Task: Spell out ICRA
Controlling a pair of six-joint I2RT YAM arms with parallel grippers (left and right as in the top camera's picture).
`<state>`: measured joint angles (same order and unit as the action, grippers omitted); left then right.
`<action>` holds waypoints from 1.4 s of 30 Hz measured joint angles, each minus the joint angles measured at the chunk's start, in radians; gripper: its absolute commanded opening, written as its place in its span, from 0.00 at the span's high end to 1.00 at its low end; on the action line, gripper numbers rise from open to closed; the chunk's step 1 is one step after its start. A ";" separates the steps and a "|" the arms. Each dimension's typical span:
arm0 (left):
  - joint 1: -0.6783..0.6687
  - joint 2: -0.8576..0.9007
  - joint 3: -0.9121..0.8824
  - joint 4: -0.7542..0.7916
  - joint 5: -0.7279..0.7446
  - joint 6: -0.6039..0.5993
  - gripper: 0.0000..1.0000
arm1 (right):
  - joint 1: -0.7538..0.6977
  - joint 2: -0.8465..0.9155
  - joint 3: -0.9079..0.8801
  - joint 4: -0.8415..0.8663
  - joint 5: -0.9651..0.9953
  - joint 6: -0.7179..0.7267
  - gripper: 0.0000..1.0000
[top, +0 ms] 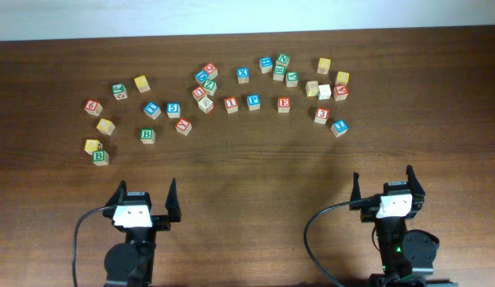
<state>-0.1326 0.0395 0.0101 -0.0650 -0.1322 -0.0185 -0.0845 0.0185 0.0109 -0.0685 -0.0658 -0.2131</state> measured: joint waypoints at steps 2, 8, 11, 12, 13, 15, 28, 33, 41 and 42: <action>0.000 0.000 0.000 0.000 0.000 0.000 0.01 | 0.000 0.000 0.000 0.000 0.000 0.000 0.02; 0.000 0.000 0.000 0.014 0.047 0.000 0.01 | 0.000 0.000 0.000 0.000 0.000 0.000 0.02; 0.000 0.000 0.002 0.058 0.160 0.000 0.01 | 0.000 0.000 0.000 0.000 0.000 0.000 0.02; 0.000 0.000 0.007 0.051 0.198 0.000 0.01 | 0.000 0.000 0.000 0.000 0.000 0.000 0.02; 0.000 0.000 0.018 0.037 0.237 0.000 0.01 | 0.000 0.000 0.000 0.000 0.000 0.000 0.02; 0.000 0.001 0.063 -0.027 0.304 0.000 0.01 | 0.000 0.000 0.000 0.000 0.000 0.000 0.01; 0.000 0.381 0.779 -0.369 0.367 0.000 0.01 | 0.000 0.000 0.000 0.000 0.000 0.000 0.02; 0.000 0.697 1.157 -0.586 0.384 0.000 0.01 | 0.000 0.000 0.000 0.000 0.000 0.000 0.02; 0.000 1.184 1.820 -1.068 0.399 0.023 0.01 | 0.000 0.000 0.000 0.000 0.000 0.000 0.02; 0.000 1.258 1.926 -1.156 0.399 0.038 0.01 | 0.000 0.000 0.000 0.000 0.000 0.000 0.02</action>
<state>-0.1326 1.2972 1.9366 -1.2209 0.2668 0.0196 -0.0845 0.0185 0.0109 -0.0685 -0.0662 -0.2134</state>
